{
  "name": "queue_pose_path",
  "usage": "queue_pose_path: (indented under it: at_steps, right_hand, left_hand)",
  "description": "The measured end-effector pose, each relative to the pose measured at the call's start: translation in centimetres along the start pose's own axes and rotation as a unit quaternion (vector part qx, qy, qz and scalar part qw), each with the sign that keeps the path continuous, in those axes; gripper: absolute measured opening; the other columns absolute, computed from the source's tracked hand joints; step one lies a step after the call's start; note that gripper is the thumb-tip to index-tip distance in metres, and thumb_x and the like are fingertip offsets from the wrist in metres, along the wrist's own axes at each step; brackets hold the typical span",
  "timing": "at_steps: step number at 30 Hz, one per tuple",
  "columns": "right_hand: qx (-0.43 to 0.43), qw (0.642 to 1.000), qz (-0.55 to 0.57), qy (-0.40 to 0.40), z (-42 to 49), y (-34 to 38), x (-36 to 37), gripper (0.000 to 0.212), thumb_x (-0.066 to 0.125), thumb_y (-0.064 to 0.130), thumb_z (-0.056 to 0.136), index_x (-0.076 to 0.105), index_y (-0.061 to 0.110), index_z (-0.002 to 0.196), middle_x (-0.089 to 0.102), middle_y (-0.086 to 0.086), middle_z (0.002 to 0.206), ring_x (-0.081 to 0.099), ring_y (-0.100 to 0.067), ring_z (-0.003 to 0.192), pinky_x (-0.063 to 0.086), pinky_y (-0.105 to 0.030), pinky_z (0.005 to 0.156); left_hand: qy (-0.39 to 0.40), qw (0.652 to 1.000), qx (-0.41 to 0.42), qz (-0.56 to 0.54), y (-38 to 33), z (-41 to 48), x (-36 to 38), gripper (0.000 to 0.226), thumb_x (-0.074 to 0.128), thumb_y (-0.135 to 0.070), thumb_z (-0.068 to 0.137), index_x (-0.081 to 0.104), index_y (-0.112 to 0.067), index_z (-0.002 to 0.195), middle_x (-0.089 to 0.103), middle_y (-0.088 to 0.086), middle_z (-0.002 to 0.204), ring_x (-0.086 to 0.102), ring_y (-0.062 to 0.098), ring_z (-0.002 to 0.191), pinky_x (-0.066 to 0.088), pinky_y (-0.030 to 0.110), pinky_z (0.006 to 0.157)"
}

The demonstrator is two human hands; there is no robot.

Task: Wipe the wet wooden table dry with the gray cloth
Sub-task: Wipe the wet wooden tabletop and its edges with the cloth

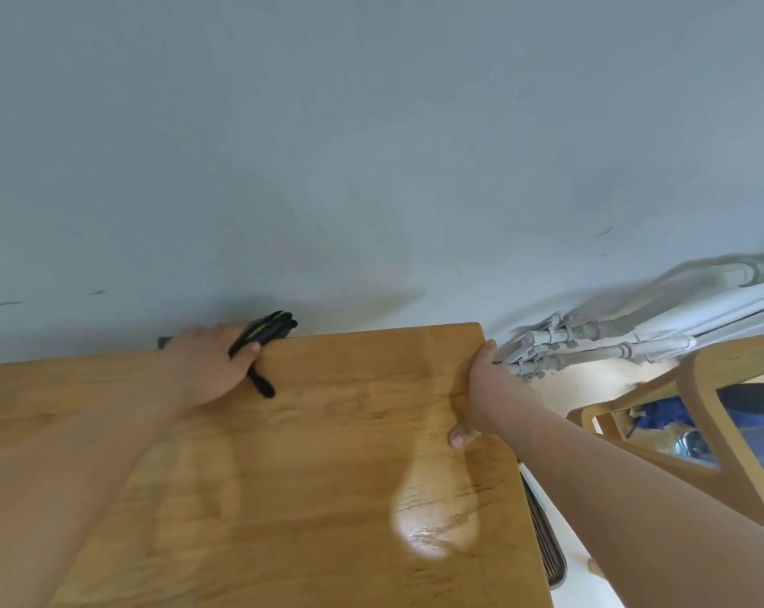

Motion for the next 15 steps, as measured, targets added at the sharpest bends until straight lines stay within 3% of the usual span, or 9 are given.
queue_pose_path:
  at_steps: [3, 6, 8, 11, 14, 15]
  right_hand:
    - [-0.003, 1.000, 0.002, 0.006, 0.5, 0.1, -0.2, 0.160, 0.095, 0.038, 0.069, -0.040, 0.008, 0.149, 0.033, -0.021, 0.163, 0.047, -0.039, 0.141, 0.042, -0.053, 0.111]
    - [-0.003, 1.000, -0.007, -0.013, 0.8, 0.3, -0.1, 0.155, 0.094, 0.036, 0.069, -0.032, 0.001, 0.153, 0.046, -0.024, 0.153, 0.056, -0.039, 0.132, 0.045, -0.050, 0.109]
    - [-0.002, 0.999, -0.005, -0.036, 1.8, 0.6, 0.1, 0.148, 0.094, 0.033, 0.070, -0.021, -0.002, 0.157, 0.054, -0.027, 0.142, 0.062, -0.040, 0.120, 0.046, -0.048, 0.108]
    - [0.023, 0.999, -0.031, -0.008, 2.1, 0.5, 0.5, 0.157, 0.094, 0.043, 0.067, -0.029, -0.004, 0.152, 0.050, -0.025, 0.148, 0.057, -0.037, 0.131, 0.039, -0.047, 0.114]
    - [0.028, 0.994, 0.032, -0.102, 3.5, 0.3, 0.2, 0.114, 0.085, 0.021, 0.081, 0.005, -0.003, 0.158, 0.057, -0.027, 0.136, 0.060, -0.042, 0.120, 0.049, -0.052, 0.102]
    - [0.037, 0.994, 0.022, -0.101, 3.4, 0.4, 0.0, 0.109, 0.083, 0.023, 0.084, 0.007, -0.001, 0.159, 0.057, -0.026, 0.137, 0.059, -0.042, 0.121, 0.047, -0.054, 0.104]
  left_hand:
    - [-0.020, 0.999, -0.024, 0.012, -2.3, 0.3, 0.1, 0.047, 0.026, -0.053, 0.101, 0.052, -0.035, 0.136, 0.065, 0.001, 0.129, 0.060, 0.030, 0.115, 0.042, 0.046, 0.102]
    - [-0.012, 1.000, 0.022, 0.004, -8.0, 0.8, 0.4, 0.052, 0.026, -0.054, 0.102, 0.045, -0.036, 0.147, 0.059, 0.002, 0.143, 0.056, 0.033, 0.126, 0.040, 0.048, 0.109]
    - [-0.006, 0.997, 0.073, 0.004, -12.7, 1.3, 0.5, 0.053, 0.025, -0.054, 0.103, 0.040, -0.037, 0.151, 0.058, 0.002, 0.144, 0.055, 0.032, 0.126, 0.041, 0.048, 0.106]
    - [0.010, 0.993, 0.115, 0.005, -16.6, 2.3, 0.8, 0.051, 0.023, -0.055, 0.104, 0.039, -0.038, 0.150, 0.061, 0.000, 0.134, 0.055, 0.029, 0.118, 0.043, 0.048, 0.098]
    - [0.002, 0.990, 0.141, -0.008, -16.0, 2.8, 1.1, 0.052, 0.023, -0.057, 0.104, 0.040, -0.038, 0.149, 0.061, -0.001, 0.130, 0.055, 0.027, 0.117, 0.044, 0.048, 0.098]
    - [0.006, 0.988, 0.153, -0.022, -15.3, 2.7, 1.1, 0.052, 0.024, -0.058, 0.103, 0.042, -0.038, 0.147, 0.062, -0.002, 0.128, 0.056, 0.026, 0.115, 0.045, 0.047, 0.098]
Point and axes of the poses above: each hand's wrist, its own z-axis towards the middle knuckle, its own x-axis out of the palm, y = z × x, the point moved 5 cm from there along z, towards the middle knuckle
